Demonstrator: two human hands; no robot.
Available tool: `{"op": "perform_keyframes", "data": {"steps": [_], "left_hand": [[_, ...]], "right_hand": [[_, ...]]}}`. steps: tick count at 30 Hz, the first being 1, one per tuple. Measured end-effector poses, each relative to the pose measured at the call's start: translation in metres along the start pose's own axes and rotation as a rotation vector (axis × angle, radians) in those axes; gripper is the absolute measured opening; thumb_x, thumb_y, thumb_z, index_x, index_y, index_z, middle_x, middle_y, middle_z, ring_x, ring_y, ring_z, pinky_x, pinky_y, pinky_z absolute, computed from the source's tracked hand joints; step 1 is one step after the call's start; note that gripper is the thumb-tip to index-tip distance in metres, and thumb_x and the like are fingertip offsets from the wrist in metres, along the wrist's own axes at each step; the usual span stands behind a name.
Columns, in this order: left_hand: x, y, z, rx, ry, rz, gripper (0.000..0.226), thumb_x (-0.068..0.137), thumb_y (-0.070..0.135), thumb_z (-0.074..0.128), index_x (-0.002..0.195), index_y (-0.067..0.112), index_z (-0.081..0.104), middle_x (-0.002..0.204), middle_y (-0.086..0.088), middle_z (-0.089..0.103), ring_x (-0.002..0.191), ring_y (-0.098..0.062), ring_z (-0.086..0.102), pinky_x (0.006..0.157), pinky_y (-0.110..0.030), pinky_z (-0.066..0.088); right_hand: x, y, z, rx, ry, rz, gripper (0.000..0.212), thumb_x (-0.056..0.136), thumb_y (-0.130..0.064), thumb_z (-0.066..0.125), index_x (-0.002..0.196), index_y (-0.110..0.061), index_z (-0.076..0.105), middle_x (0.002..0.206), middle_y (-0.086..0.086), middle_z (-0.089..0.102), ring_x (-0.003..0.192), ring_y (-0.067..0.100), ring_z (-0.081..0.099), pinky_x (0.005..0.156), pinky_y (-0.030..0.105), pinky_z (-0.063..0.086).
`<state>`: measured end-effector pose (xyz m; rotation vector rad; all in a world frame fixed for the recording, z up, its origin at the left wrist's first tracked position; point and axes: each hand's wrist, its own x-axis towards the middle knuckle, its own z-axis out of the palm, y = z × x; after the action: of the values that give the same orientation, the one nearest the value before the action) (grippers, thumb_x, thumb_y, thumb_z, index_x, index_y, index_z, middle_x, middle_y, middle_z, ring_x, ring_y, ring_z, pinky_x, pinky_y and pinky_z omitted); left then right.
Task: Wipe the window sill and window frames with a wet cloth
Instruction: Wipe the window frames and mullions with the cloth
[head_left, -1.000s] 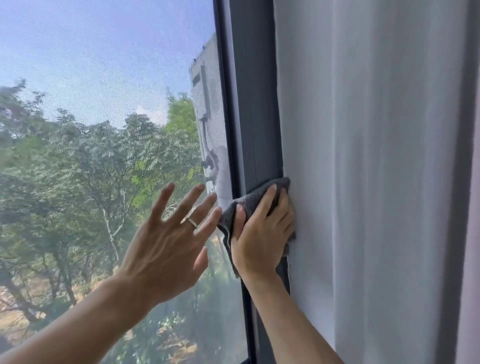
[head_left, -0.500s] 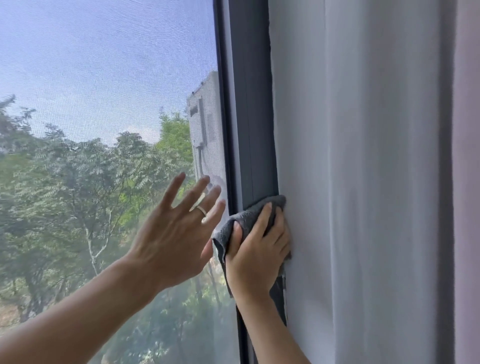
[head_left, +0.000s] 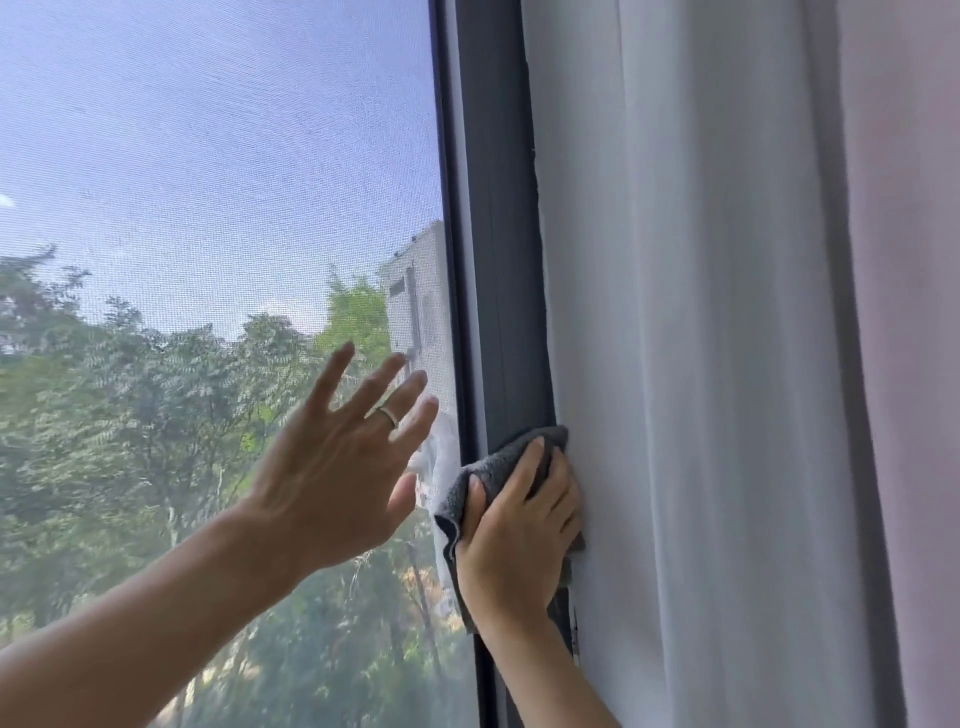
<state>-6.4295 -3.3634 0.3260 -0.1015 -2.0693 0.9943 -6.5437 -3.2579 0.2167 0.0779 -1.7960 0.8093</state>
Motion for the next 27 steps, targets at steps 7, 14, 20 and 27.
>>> {"op": "perform_keyframes", "data": {"steps": [7, 14, 20, 27], "left_hand": [[0.024, -0.021, -0.012, 0.067, 0.026, -0.047, 0.070, 0.084, 0.053, 0.036, 0.140, 0.013, 0.051, 0.145, -0.015, 0.048, 0.139, -0.034, 0.040, 0.116, -0.061, 0.013], [0.039, -0.034, -0.017, 0.091, 0.037, -0.080, 0.069, 0.085, 0.055, 0.038, 0.141, 0.017, 0.050, 0.147, -0.013, 0.046, 0.141, -0.032, 0.036, 0.117, -0.061, 0.012], [0.053, -0.053, -0.023, 0.067, 0.048, -0.139, 0.070, 0.085, 0.054, 0.030, 0.140, 0.017, 0.052, 0.147, -0.013, 0.047, 0.141, -0.032, 0.037, 0.115, -0.062, 0.018], [0.065, -0.063, -0.026, 0.082, 0.070, -0.134, 0.071, 0.085, 0.056, 0.030, 0.141, 0.018, 0.051, 0.148, -0.013, 0.045, 0.142, -0.031, 0.034, 0.116, -0.062, 0.016]], "right_hand": [[0.058, -0.032, 0.001, 0.005, 0.090, 0.000, 0.065, 0.100, -0.049, 0.029, 0.140, -0.001, 0.045, 0.137, 0.025, 0.048, 0.118, 0.041, 0.047, 0.097, 0.051, 0.039], [0.075, -0.038, 0.001, -0.029, 0.080, -0.034, 0.065, 0.098, -0.045, 0.030, 0.140, 0.003, 0.044, 0.136, 0.029, 0.047, 0.120, 0.044, 0.048, 0.094, 0.054, 0.042], [0.080, -0.043, -0.008, 0.007, 0.069, -0.041, 0.064, 0.097, -0.044, 0.031, 0.138, 0.002, 0.048, 0.136, 0.028, 0.049, 0.117, 0.044, 0.052, 0.092, 0.053, 0.046], [0.151, -0.080, -0.011, 0.026, 0.140, -0.040, 0.063, 0.097, -0.044, 0.032, 0.139, 0.001, 0.047, 0.132, 0.028, 0.051, 0.116, 0.043, 0.053, 0.093, 0.053, 0.047]]}}
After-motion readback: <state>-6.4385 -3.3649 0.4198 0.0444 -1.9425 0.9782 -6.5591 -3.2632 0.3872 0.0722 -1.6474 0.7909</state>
